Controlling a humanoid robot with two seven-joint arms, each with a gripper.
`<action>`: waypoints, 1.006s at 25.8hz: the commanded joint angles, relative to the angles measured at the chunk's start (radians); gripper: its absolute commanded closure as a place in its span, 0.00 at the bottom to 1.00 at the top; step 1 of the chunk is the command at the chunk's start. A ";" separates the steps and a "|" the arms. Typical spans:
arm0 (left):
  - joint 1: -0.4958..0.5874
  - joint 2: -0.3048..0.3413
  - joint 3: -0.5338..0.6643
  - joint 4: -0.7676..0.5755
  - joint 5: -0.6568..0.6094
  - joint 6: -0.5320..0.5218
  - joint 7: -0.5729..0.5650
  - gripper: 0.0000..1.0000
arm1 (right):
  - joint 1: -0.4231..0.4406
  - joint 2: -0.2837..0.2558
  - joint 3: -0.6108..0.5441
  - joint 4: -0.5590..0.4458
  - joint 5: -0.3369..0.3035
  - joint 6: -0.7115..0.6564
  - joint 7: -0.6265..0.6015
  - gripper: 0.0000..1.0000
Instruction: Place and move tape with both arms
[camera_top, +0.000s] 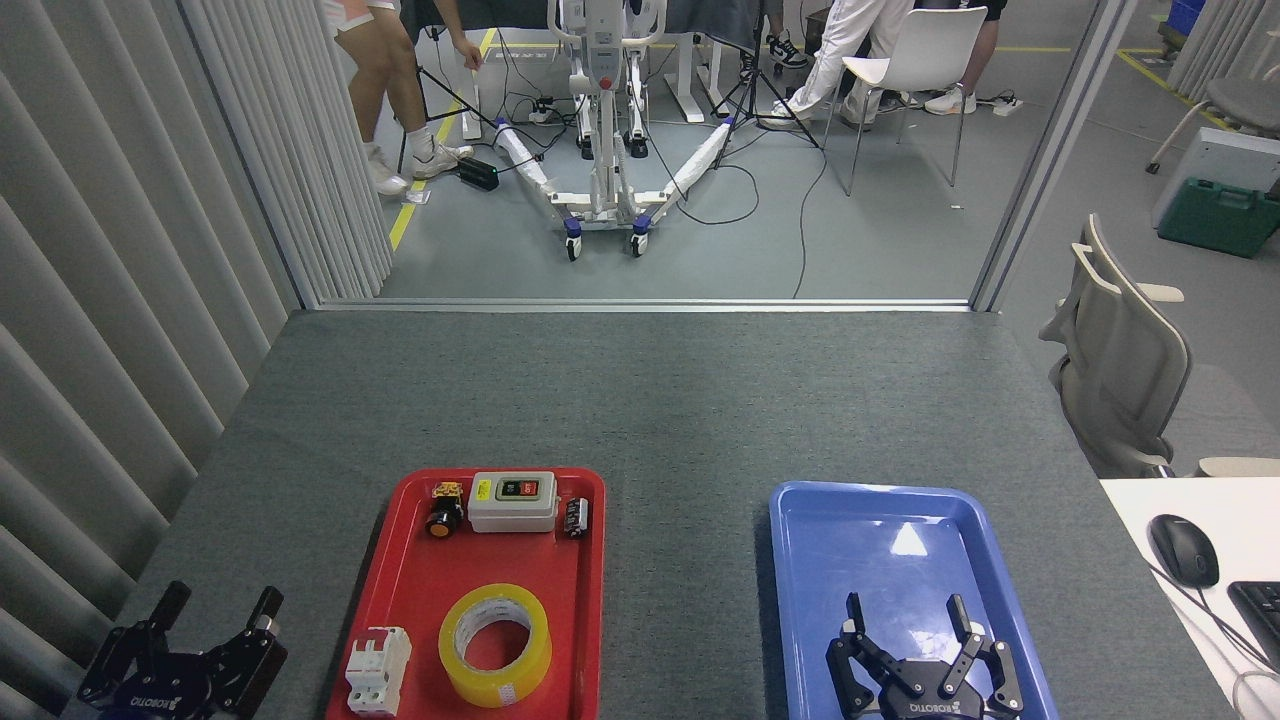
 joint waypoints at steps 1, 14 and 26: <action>0.000 0.000 0.001 0.016 0.002 -0.004 0.006 0.00 | -0.010 0.000 -0.017 -0.020 -0.002 0.008 0.034 0.00; -0.012 -0.003 -0.001 0.004 0.013 -0.021 0.047 0.00 | 0.036 -0.003 0.032 -0.030 -0.002 0.006 0.044 0.00; -0.037 -0.003 -0.009 0.032 0.012 -0.012 0.040 0.00 | 0.033 -0.002 0.029 -0.029 -0.002 0.009 0.041 0.00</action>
